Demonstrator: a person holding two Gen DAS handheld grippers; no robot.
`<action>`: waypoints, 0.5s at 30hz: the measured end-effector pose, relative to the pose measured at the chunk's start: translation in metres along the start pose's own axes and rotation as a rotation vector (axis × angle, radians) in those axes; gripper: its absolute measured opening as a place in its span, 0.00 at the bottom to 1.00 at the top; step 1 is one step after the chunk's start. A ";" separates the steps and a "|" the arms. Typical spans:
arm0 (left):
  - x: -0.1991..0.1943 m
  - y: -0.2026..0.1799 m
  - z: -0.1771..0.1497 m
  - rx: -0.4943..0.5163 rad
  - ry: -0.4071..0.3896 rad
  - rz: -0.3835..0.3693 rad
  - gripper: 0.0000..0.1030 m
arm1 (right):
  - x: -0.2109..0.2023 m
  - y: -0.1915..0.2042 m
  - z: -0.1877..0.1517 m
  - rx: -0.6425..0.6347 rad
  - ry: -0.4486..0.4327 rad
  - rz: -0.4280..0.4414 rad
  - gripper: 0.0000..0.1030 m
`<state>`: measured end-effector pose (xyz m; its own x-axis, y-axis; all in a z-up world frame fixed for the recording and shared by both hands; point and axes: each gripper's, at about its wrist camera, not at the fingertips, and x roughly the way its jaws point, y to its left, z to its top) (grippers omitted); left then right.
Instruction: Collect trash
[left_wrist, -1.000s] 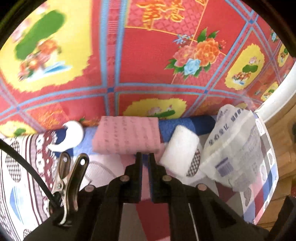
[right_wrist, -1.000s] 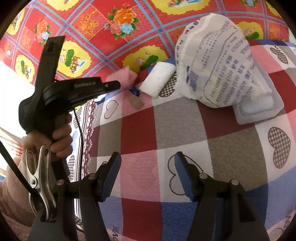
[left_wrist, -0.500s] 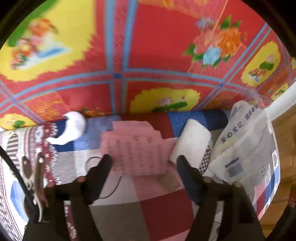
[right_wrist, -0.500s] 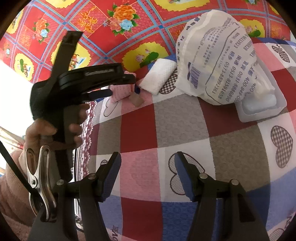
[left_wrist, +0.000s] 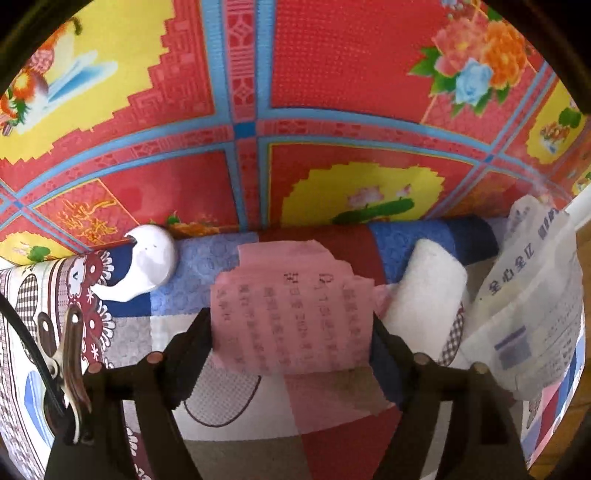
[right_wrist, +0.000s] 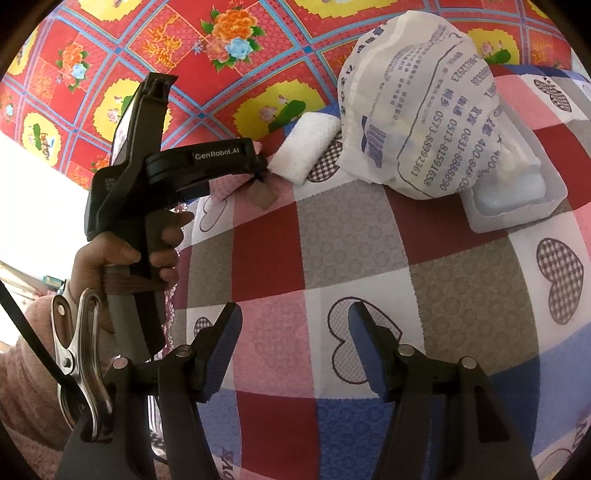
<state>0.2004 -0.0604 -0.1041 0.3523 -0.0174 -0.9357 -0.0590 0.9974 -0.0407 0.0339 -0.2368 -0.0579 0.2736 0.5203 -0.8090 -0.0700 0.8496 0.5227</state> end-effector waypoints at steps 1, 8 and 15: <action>-0.001 0.001 0.000 -0.003 -0.005 -0.007 0.78 | 0.000 0.001 0.000 -0.003 -0.001 0.000 0.60; -0.033 0.027 -0.007 -0.041 -0.038 -0.060 0.77 | 0.001 0.005 0.000 -0.020 -0.002 -0.011 0.60; -0.070 0.050 -0.016 -0.046 -0.083 -0.050 0.77 | 0.005 0.020 0.007 -0.081 -0.005 -0.021 0.60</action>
<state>0.1579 -0.0100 -0.0463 0.4316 -0.0590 -0.9001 -0.0818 0.9912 -0.1042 0.0408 -0.2182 -0.0496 0.2806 0.5022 -0.8180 -0.1414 0.8645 0.4823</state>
